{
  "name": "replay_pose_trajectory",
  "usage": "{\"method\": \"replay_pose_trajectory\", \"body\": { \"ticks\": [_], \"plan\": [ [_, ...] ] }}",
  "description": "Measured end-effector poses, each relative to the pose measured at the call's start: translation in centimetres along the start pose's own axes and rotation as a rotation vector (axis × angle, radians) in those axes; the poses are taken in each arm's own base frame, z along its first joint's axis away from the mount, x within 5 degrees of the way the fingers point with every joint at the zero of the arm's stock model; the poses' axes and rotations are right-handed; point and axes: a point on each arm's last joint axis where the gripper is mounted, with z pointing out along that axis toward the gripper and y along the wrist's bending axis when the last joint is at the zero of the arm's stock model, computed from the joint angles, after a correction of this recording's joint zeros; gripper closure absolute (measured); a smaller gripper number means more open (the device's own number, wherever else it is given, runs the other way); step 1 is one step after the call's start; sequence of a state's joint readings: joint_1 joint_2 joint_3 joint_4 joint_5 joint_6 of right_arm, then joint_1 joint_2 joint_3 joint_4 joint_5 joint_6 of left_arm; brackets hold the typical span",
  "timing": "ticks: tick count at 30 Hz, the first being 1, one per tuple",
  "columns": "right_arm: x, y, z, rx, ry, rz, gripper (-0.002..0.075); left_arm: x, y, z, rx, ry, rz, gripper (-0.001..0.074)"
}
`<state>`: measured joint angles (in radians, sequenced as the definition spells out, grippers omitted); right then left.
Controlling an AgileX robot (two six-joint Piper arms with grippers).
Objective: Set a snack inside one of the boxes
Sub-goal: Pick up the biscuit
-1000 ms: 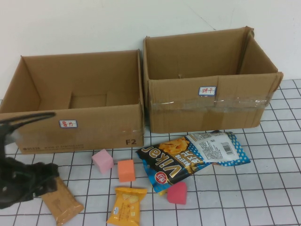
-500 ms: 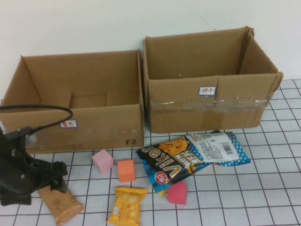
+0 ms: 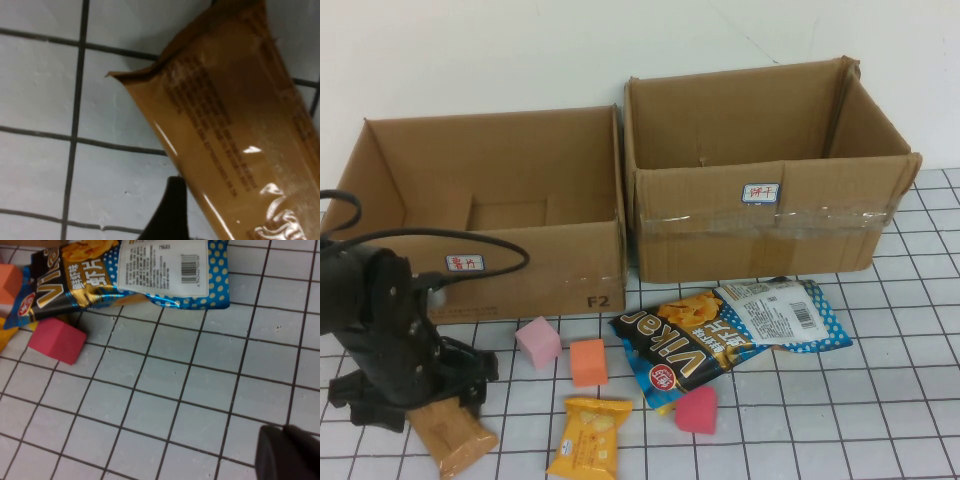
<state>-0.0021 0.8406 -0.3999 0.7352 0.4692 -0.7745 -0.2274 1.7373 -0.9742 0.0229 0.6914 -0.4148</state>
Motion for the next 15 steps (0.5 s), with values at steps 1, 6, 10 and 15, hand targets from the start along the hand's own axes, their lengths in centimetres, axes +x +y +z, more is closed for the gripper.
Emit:
{"method": "replay_pose_trajectory", "body": {
  "ticks": [1, 6, 10, 15],
  "plan": [
    [0.0, 0.0, 0.0, -0.001, -0.001, 0.0, 0.0727, 0.0, 0.0, 0.3, -0.003, 0.009, -0.004, 0.0081],
    [0.0, 0.1, 0.0, -0.006, 0.0, -0.002, 0.0727, 0.0, -0.1, 1.1, -0.013, 0.03, -0.014, 0.0081],
    [0.0, 0.1, 0.0, -0.007, -0.002, -0.001, 0.0727, 0.0, -0.1, 1.5, -0.017, 0.04, -0.021, 0.0081],
    [0.0, 0.1, 0.0, -0.01, -0.005, 0.006, 0.0727, 0.1, 0.0, 1.5, -0.023, 0.055, -0.008, 0.0106]
  ]
}}
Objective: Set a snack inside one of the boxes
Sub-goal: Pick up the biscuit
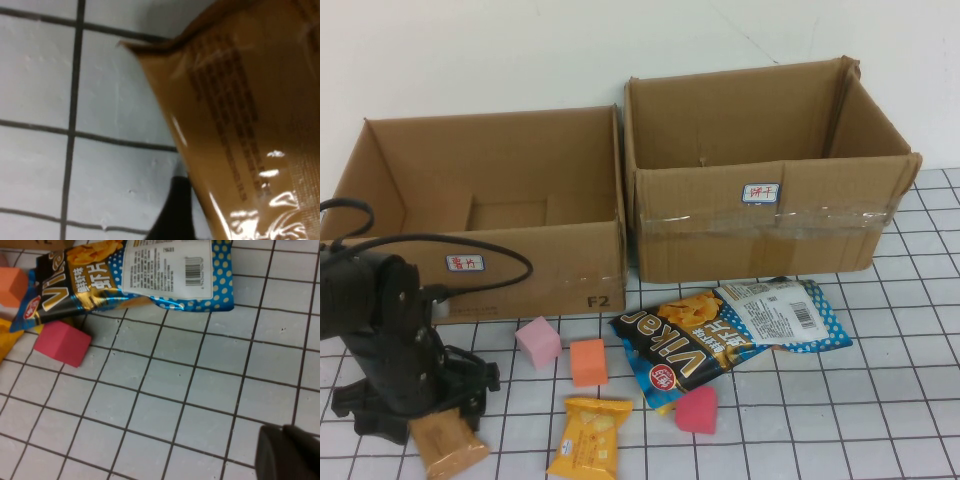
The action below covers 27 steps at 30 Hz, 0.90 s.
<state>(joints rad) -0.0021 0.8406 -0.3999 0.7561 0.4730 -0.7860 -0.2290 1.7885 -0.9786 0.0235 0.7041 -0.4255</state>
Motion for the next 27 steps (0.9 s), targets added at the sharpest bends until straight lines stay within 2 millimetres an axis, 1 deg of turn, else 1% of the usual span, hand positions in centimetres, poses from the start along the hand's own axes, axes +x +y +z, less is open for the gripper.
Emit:
{"method": "replay_pose_trajectory", "body": {
  "ticks": [2, 5, 6, 14, 17, 22, 27],
  "plan": [
    [0.0, 0.0, 0.0, -0.002, -0.002, 0.006, 0.0727, 0.1, 0.1, 0.0, -0.006, 0.013, 0.012, 0.0154],
    [0.0, 0.0, 0.0, -0.005, -0.003, 0.009, 0.0727, 0.3, 0.1, 0.0, -0.013, 0.03, 0.027, 0.0267],
    [0.0, 0.1, 0.0, -0.007, -0.002, 0.011, 0.0727, 0.3, 0.1, 0.0, -0.015, 0.034, 0.033, 0.0286],
    [0.0, 0.1, 0.0, -0.014, -0.005, -0.001, 0.0727, 0.7, 0.3, -0.1, -0.034, 0.083, 0.077, 0.0283],
    [0.0, 0.1, 0.0, -0.015, -0.005, -0.008, 0.0727, 1.2, 0.5, -0.5, -0.049, 0.123, 0.1, 0.0283],
    [0.0, 0.1, 0.0, -0.016, -0.004, -0.011, 0.0727, 2.2, 0.8, -3.4, -0.026, 0.146, 0.122, 0.0283],
    [0.0, 0.1, 0.0, -0.016, -0.004, -0.011, 0.0727, 3.8, 0.4, -7.8, 0.114, 0.102, 0.2, 0.0283]
  ]
}}
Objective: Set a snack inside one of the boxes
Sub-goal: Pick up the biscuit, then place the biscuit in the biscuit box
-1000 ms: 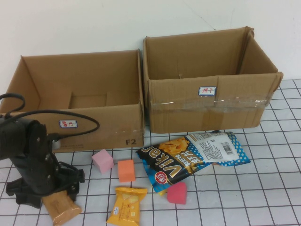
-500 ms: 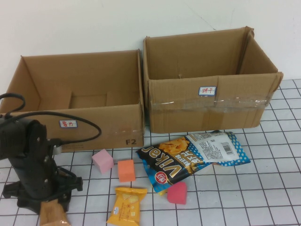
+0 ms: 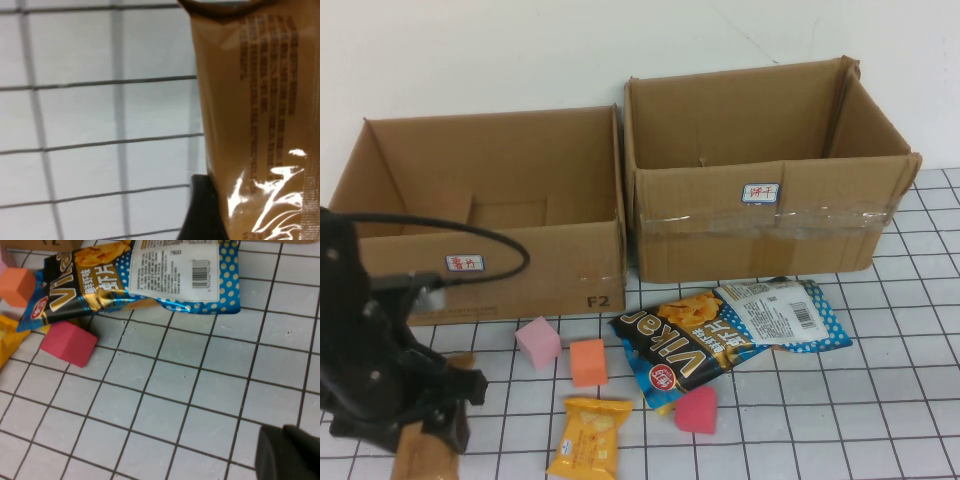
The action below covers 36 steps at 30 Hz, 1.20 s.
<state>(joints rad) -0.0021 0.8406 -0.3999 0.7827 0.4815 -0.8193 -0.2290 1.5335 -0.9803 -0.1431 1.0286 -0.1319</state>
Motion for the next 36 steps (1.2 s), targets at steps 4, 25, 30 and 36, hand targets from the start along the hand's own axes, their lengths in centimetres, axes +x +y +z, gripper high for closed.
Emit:
{"method": "replay_pose_trajectory", "body": {
  "ticks": [4, 25, 30, 36],
  "plan": [
    [0.0, 0.0, 0.0, 0.0, 0.0, 0.001, 0.0727, 1.3, -1.0, -3.8, 0.108, -0.119, 0.107, 0.0283],
    [0.0, 0.0, 0.0, 0.002, -0.004, -0.017, 0.0727, -7.9, -5.2, -18.0, 0.373, -1.022, 0.117, 0.0283],
    [-0.1, -0.1, 0.0, 0.008, -0.009, -0.017, 0.0727, -11.4, -9.6, -16.9, 0.466, -0.977, 0.213, 0.0283],
    [-0.1, -0.1, 0.0, 0.013, -0.013, -0.017, 0.0727, -15.0, -15.5, -14.4, 0.52, -1.004, 0.38, 0.0284]
  ]
}}
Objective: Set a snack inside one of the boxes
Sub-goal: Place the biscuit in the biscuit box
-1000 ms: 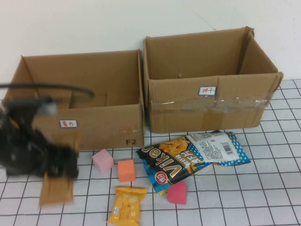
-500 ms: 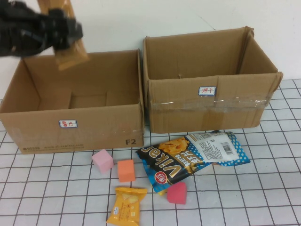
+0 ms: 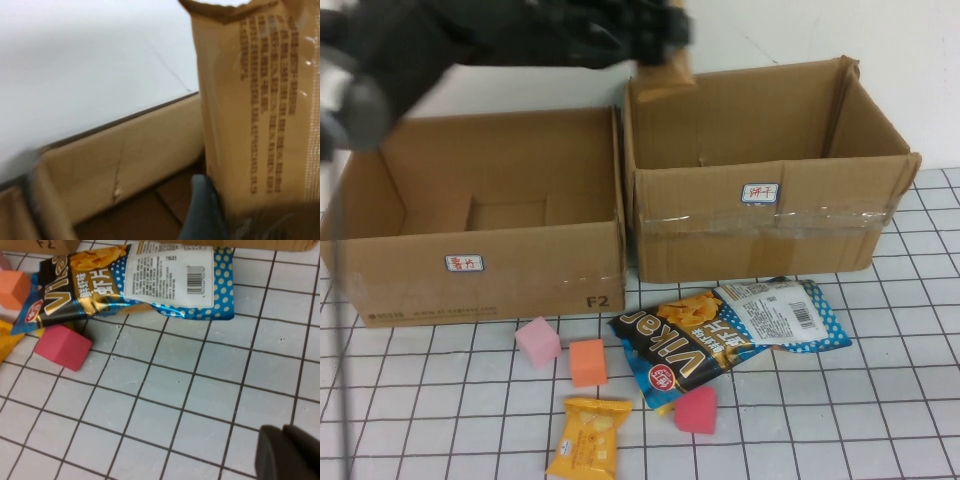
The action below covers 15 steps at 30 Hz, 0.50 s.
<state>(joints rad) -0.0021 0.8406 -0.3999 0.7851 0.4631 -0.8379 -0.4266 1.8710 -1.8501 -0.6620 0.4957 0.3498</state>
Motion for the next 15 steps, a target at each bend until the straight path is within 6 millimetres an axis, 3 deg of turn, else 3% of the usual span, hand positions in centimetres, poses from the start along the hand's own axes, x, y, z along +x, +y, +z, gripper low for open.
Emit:
{"method": "replay_pose_trajectory", "body": {
  "ticks": [6, 11, 15],
  "plan": [
    [0.0, 0.0, 0.0, 0.003, -0.003, 0.0, 0.0727, 1.9, 0.5, 5.1, 0.011, 0.012, 0.084, 0.0284],
    [0.0, 0.0, 0.0, 0.003, -0.003, 0.0, 0.0727, 3.5, 1.6, 7.3, 0.0, 0.046, 0.122, 0.0279],
    [0.0, 0.0, 0.0, 0.003, -0.003, 0.0, 0.0727, 4.4, 1.8, 7.9, 0.009, 0.093, 0.155, 0.0164]
  ]
}}
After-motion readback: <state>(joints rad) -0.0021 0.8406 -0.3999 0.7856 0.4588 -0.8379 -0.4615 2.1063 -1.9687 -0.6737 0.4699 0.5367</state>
